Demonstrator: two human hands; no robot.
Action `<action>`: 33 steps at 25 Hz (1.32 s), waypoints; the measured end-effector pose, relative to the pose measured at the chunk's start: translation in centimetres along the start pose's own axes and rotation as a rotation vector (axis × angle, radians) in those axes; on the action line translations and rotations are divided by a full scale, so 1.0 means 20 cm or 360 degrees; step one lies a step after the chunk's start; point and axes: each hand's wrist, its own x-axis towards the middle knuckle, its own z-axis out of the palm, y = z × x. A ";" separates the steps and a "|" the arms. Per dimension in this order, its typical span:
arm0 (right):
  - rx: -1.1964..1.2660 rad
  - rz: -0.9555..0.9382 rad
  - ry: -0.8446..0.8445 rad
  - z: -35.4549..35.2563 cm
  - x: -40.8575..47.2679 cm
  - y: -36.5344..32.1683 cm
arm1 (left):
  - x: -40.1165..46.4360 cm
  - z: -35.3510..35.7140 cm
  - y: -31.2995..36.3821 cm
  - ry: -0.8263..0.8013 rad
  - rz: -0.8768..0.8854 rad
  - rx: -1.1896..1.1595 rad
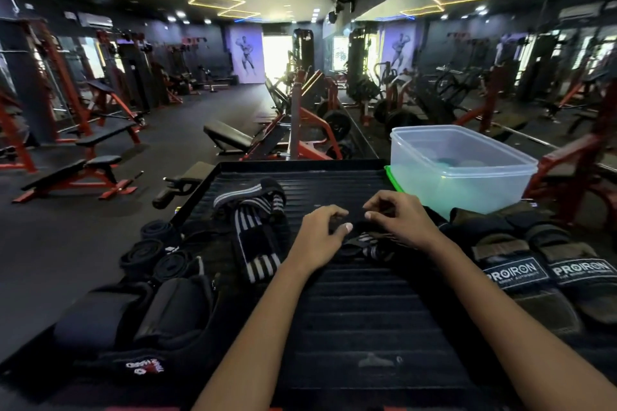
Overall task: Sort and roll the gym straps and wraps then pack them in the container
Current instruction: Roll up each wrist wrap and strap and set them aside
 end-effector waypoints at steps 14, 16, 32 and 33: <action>-0.0524 -0.0046 -0.0846 0.01 0.00 0.01 | -0.03 -0.08 -0.11 0.0019 -0.0326 0.1100; -0.0519 -0.0083 -0.0781 0.01 0.01 0.02 | -0.04 -0.12 -0.14 0.0008 -0.0648 0.1152; -0.0618 -0.0180 -0.0650 0.06 -0.01 0.03 | -0.06 -0.08 -0.08 0.0241 -0.0512 0.0561; -0.0617 -0.0192 -0.0630 0.07 -0.01 0.03 | -0.06 -0.06 -0.07 0.0246 -0.0450 0.0501</action>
